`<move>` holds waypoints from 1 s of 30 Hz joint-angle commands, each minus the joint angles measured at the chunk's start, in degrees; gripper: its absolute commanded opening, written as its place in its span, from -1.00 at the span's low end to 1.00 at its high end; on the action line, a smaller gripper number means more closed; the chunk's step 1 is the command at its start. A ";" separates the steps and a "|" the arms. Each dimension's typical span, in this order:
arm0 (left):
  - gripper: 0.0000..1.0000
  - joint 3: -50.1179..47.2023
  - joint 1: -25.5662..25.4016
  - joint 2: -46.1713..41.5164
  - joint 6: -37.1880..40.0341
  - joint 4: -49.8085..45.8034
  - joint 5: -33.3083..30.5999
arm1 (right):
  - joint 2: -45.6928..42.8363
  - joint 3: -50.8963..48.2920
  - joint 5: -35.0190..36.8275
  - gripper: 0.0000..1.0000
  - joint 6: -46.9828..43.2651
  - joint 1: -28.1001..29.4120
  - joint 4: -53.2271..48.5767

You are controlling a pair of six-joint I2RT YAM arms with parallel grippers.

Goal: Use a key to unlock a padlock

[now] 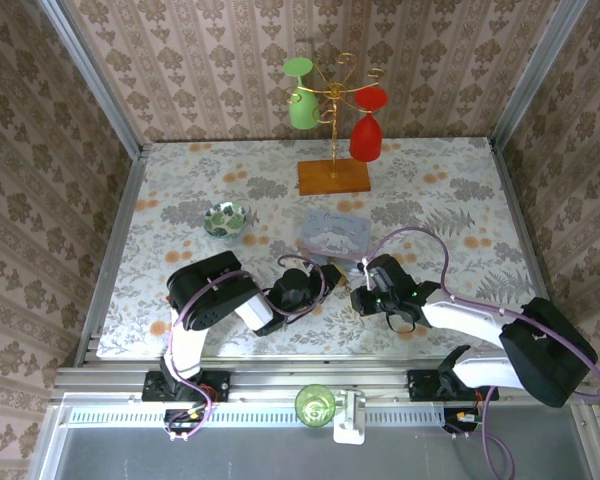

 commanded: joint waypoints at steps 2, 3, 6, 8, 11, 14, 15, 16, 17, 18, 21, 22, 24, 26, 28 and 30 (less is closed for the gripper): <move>-1.00 0.75 -1.12 -1.95 -0.21 2.79 1.03 | 3.42 3.97 -1.40 -0.71 -3.41 0.32 2.74; -1.00 1.00 -1.42 -1.71 -0.37 2.85 1.18 | 4.42 4.83 -1.41 -0.75 -3.82 0.32 2.71; -1.00 1.22 -2.35 -1.76 -0.82 2.80 1.25 | 6.79 6.81 -2.06 -0.87 -4.80 0.32 3.77; -1.00 1.37 -2.89 -1.70 -0.62 2.64 1.36 | 8.76 7.24 -2.35 -0.93 -4.64 0.27 4.98; -1.00 1.65 -3.65 -0.63 -1.67 2.74 1.84 | 8.27 7.53 -1.00 -0.96 -4.40 0.33 4.95; -1.00 0.88 -3.48 -0.36 -1.34 2.77 0.54 | 5.82 6.98 -0.88 -0.78 -4.01 0.28 2.92; -1.00 0.86 -2.92 -0.27 -1.21 2.72 0.67 | 4.47 5.90 -1.41 -0.70 -3.07 0.04 2.95; -1.00 0.87 -2.32 -0.04 -1.33 2.85 0.68 | 2.74 3.47 -3.33 -0.63 -1.27 -0.83 4.32; -1.00 1.16 -1.71 0.07 -1.16 2.78 1.18 | 0.91 0.37 -6.83 -0.52 1.55 -2.85 6.98; -1.00 1.49 -1.15 0.04 -0.87 2.81 1.71 | -0.47 -2.64 -11.53 -0.38 3.97 -5.29 10.55; -1.00 2.00 -0.63 -0.59 -0.11 2.81 2.19 | -4.38 -7.61 -22.68 -0.17 9.18 -13.06 15.43; -1.00 2.22 -0.63 -0.79 -0.08 2.81 2.35 | -5.02 -7.32 -24.87 -0.12 8.89 -14.03 14.51; -1.00 2.52 -0.72 -1.01 -0.54 2.91 2.89 | -4.74 -6.31 -27.91 -0.07 9.08 -14.49 14.46; -1.00 2.45 -0.88 -1.33 -0.85 2.94 2.88 | -2.81 -5.57 -31.06 -0.06 10.76 -14.98 16.66; -1.00 2.07 -0.82 -2.05 -0.47 2.97 2.59 | -0.16 -6.01 -33.68 -0.08 13.48 -16.00 21.64; -1.00 1.84 -0.72 -2.63 -0.38 2.91 2.55 | 2.98 -6.14 -34.61 -0.13 15.29 -16.35 25.75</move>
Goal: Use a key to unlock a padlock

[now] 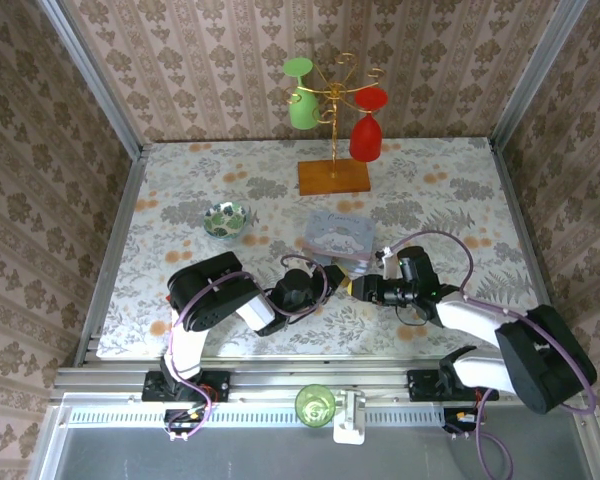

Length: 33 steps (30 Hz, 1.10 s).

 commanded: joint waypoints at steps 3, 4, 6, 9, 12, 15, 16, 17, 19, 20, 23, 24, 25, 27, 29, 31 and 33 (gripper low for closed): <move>-1.00 1.15 -0.09 -2.75 -0.02 3.00 1.64 | 6.21 0.79 -7.27 -0.21 4.87 -0.75 10.65; -1.00 1.33 -0.15 -2.68 -0.05 2.99 1.74 | 6.85 0.64 -7.44 -0.23 5.28 -0.75 12.04; -1.00 1.44 -0.35 -2.66 -0.41 2.94 1.64 | 8.83 0.57 -7.47 -0.35 5.84 -0.72 13.71; -1.00 1.52 -0.40 -2.75 -0.41 2.99 1.45 | 9.51 0.45 -6.77 -0.49 6.01 -0.81 14.35; -1.00 1.40 -0.56 -2.68 -0.60 2.95 1.46 | 8.93 0.00 -6.21 -0.58 5.75 -0.91 14.31; -1.00 1.70 -0.99 -2.25 -1.16 2.94 1.50 | 8.07 0.21 -4.37 -0.70 4.43 -0.86 11.71; -1.00 1.86 -1.09 -2.14 -1.42 2.94 1.61 | 7.77 0.10 -3.76 -0.72 4.22 -0.84 11.43; -1.00 1.96 -1.10 -2.13 -1.45 2.95 1.63 | 7.67 -0.07 -3.51 -0.73 4.21 -0.84 11.61; -1.00 1.77 -1.23 -2.20 -1.60 2.99 1.38 | 7.67 -0.32 -2.01 -0.73 3.87 -0.61 11.15; -1.00 1.75 -1.18 -2.26 -1.69 2.94 1.37 | 5.53 -0.11 -0.80 -0.74 3.04 -0.23 9.83; -1.00 1.78 -1.19 -2.13 -1.75 2.94 1.45 | 3.54 1.07 4.42 -0.76 -0.18 1.90 4.13; -1.00 1.75 -1.27 -2.05 -1.88 2.97 1.41 | 2.99 1.59 6.23 -0.77 -1.32 2.80 2.40; -1.00 1.87 -1.36 -2.00 -1.82 2.99 1.37 | 2.47 2.24 8.14 -0.78 -2.25 3.90 0.35; -1.00 1.96 -1.49 -1.87 -2.09 2.94 1.37 | 2.31 3.28 10.28 -0.76 -3.67 5.22 -1.90; -1.00 2.01 -1.46 -1.78 -2.08 2.97 1.44 | 2.64 3.84 11.48 -0.74 -4.47 5.83 -2.71; -1.00 2.13 -1.53 -1.91 -2.10 3.00 1.45 | 3.26 3.86 11.87 -0.75 -4.64 5.99 -2.22; -1.00 2.14 -1.57 -1.78 -2.49 3.00 1.45 | 3.41 4.17 13.39 -0.76 -4.99 6.78 -2.34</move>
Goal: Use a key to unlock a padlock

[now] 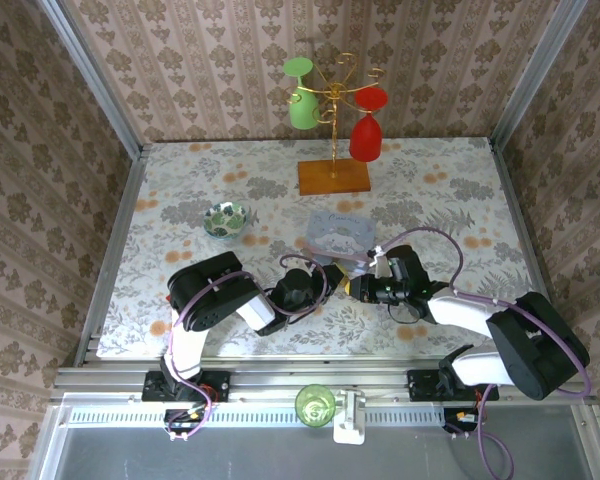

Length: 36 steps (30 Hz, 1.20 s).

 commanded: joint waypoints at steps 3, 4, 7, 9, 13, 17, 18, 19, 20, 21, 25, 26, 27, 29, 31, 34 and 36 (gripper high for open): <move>-1.00 2.05 -1.66 -1.96 -1.01 4.26 2.74 | 2.26 1.10 0.54 -0.76 -0.25 0.62 3.32; -1.00 2.06 -1.65 -1.98 -1.26 4.29 2.74 | 3.68 0.25 -2.44 -0.76 2.47 -0.25 7.95; -1.00 2.05 -1.69 -2.36 -1.34 4.28 2.74 | 10.35 -2.47 -10.75 -0.76 12.17 -3.04 24.16; -1.00 2.21 -1.75 -2.61 -1.56 4.29 2.66 | 13.59 -2.86 -12.77 -0.76 15.24 -3.31 29.94; -1.00 2.92 -1.82 -2.52 -1.97 4.38 3.01 | 18.13 -4.11 -14.59 -0.78 19.57 -3.93 39.24; -1.00 3.28 -2.00 -2.73 -2.05 4.30 3.14 | 19.98 -4.54 -15.57 -0.80 20.35 -4.68 41.18; -1.00 3.28 -2.01 -2.79 -2.06 4.30 3.10 | 19.02 -4.56 -14.25 -0.83 18.77 -4.55 38.34; -1.00 3.20 -2.08 -2.87 -1.97 4.30 3.11 | 16.58 -4.28 -11.26 -0.84 15.32 -3.83 32.60; -1.00 3.21 -2.10 -2.90 -2.03 4.30 3.08 | 12.58 -3.22 -7.03 -0.85 10.05 -2.10 22.47; -1.00 3.19 -2.17 -2.83 -2.11 4.31 3.05 | 9.14 -1.41 -1.45 -0.84 4.84 0.38 12.13; -1.00 3.37 -2.26 -2.79 -2.20 4.30 3.18 | 1.59 4.11 14.42 -0.83 -6.64 7.56 -7.58; -1.00 3.37 -2.26 -2.80 -2.25 4.30 3.21 | 1.72 4.25 14.96 -0.82 -7.43 7.63 -8.08; -1.00 3.46 -2.27 -2.81 -2.26 4.30 3.28 | 1.94 4.51 15.28 -0.80 -8.03 7.63 -8.68; -1.00 3.45 -2.27 -2.77 -2.33 4.26 3.18 | 2.75 4.87 15.40 -0.77 -8.36 7.54 -8.87; -1.00 3.21 -2.26 -2.89 -2.63 4.30 3.21 | 3.33 4.59 13.78 -0.68 -7.05 7.34 -6.84; -1.00 2.35 -2.27 -3.42 -2.42 4.30 2.48 | 3.50 2.79 8.48 -0.19 -3.10 5.26 -0.70; -1.00 1.64 -2.13 -3.99 -1.76 4.26 1.87 | 1.94 2.38 8.45 -0.15 -3.01 4.73 -1.29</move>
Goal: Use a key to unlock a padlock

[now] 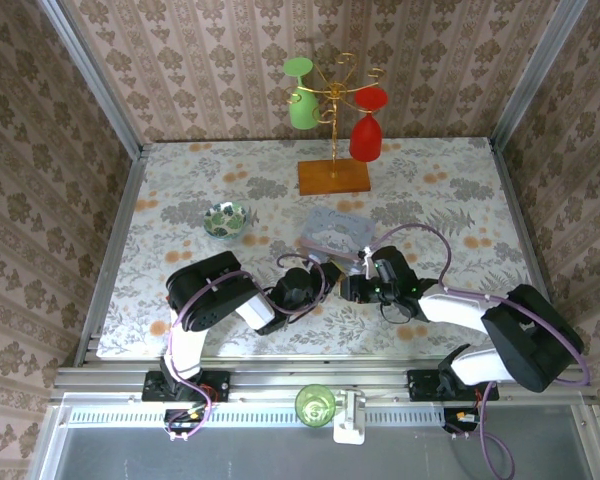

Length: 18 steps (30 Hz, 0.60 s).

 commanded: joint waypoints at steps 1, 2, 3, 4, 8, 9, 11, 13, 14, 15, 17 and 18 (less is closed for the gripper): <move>-1.00 1.30 -2.14 -3.51 -0.30 5.51 4.62 | -2.15 -0.23 -0.04 -0.13 -0.88 -0.45 -0.88; -1.00 1.08 -2.06 -3.44 -0.45 5.51 4.48 | -3.82 0.38 2.05 -0.12 -2.13 -0.33 -3.80; -1.00 0.98 -1.93 -3.22 -0.60 5.53 4.51 | -5.40 1.02 4.11 -0.10 -3.80 -0.01 -7.44; -1.00 0.89 -1.88 -3.04 -0.51 5.44 4.51 | -6.79 1.65 5.90 -0.08 -5.21 0.39 -10.32; -1.00 0.56 -1.62 -2.39 -0.40 5.32 4.04 | -10.13 4.39 11.55 -0.07 -9.45 2.03 -19.23; -1.00 0.46 -1.60 -2.23 -0.59 5.31 3.99 | -10.38 4.78 12.18 -0.08 -9.68 2.46 -20.22; -1.00 0.38 -1.51 -1.96 -0.79 5.31 3.90 | -9.98 5.31 13.40 -0.09 -10.10 3.69 -20.48; -1.00 0.32 -1.46 -1.78 -1.12 5.32 3.85 | -8.71 6.02 14.12 -0.09 -10.46 4.86 -20.88; -1.00 0.32 -1.50 -1.76 -1.14 5.29 3.81 | -7.87 6.37 14.50 -0.11 -10.66 5.44 -20.94; -1.00 0.28 -1.39 -1.76 -1.26 5.32 3.91 | -7.28 6.73 14.90 -0.14 -11.04 6.07 -21.05; -1.00 0.19 -1.25 -1.83 -1.41 5.32 4.02 | -5.97 7.28 16.47 -0.16 -11.63 7.48 -21.15; -1.00 0.14 -1.18 -1.92 -1.31 5.32 4.15 | -5.75 7.13 16.77 -0.17 -11.69 7.90 -20.55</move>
